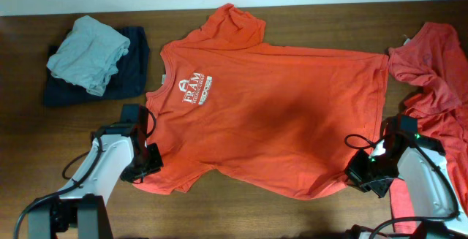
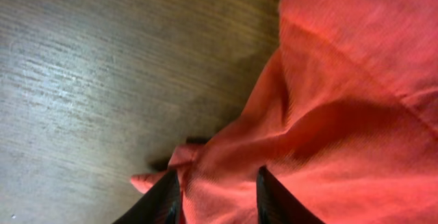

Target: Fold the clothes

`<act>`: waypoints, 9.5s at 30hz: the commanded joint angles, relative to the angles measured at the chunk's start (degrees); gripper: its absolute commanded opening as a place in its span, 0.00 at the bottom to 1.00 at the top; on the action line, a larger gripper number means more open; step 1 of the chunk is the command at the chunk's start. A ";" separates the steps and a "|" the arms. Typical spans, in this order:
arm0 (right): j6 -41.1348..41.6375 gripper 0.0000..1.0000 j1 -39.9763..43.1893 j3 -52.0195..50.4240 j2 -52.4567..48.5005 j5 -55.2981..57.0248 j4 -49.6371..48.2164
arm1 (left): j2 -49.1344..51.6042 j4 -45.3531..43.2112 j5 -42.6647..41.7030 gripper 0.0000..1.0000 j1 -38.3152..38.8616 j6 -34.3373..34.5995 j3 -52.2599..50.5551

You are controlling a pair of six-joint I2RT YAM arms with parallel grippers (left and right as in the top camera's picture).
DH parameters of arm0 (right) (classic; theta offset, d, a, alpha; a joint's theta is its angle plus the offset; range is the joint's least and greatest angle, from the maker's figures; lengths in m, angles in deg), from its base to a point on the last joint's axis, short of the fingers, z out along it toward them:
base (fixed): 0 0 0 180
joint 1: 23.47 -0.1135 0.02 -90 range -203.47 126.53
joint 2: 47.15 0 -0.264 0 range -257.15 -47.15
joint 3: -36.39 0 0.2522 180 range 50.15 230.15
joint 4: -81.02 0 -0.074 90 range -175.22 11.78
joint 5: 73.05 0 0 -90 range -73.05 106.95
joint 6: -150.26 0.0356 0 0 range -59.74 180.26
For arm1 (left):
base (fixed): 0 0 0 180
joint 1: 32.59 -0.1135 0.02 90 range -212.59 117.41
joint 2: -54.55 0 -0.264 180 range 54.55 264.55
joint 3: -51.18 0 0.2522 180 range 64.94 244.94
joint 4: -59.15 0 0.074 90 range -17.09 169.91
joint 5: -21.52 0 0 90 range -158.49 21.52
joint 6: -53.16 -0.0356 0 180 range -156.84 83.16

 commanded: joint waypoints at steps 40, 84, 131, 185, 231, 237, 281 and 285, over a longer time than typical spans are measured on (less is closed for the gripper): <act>-0.15 0.04 -0.42 10.84 -0.09 -0.07 6.71 | 1.11 6.32 -3.96 0.00 -0.20 -1.55 18.05; 0.22 0.04 -0.37 19.76 -9.68 7.69 -11.96 | 12.92 -37.31 -13.57 0.00 4.42 -4.59 23.08; -5.77 0.25 -1.64 19.50 -20.83 10.71 -33.38 | 21.57 -48.98 -9.05 0.45 4.81 -7.63 23.21; -19.63 0.04 -45.94 37.44 -30.80 11.15 -28.55 | 36.13 8.44 -6.27 0.00 -3.41 -7.10 49.70; -8.39 0.04 -7.80 18.23 -26.67 13.62 -9.49 | 40.52 10.38 -8.96 0.00 0.74 -7.17 50.45; -6.62 0.04 -7.72 16.87 -26.67 18.18 -10.01 | 42.80 14.75 -4.76 0.00 0.74 -4.70 50.40; -8.63 0.08 -3.74 26.36 -26.64 10.58 -2.10 | 33.33 12.66 0.50 0.56 3.72 -14.36 51.04; -8.63 0.09 -3.74 26.36 -26.64 10.60 -2.10 | 36.92 11.54 -1.01 0.57 3.17 -17.68 51.04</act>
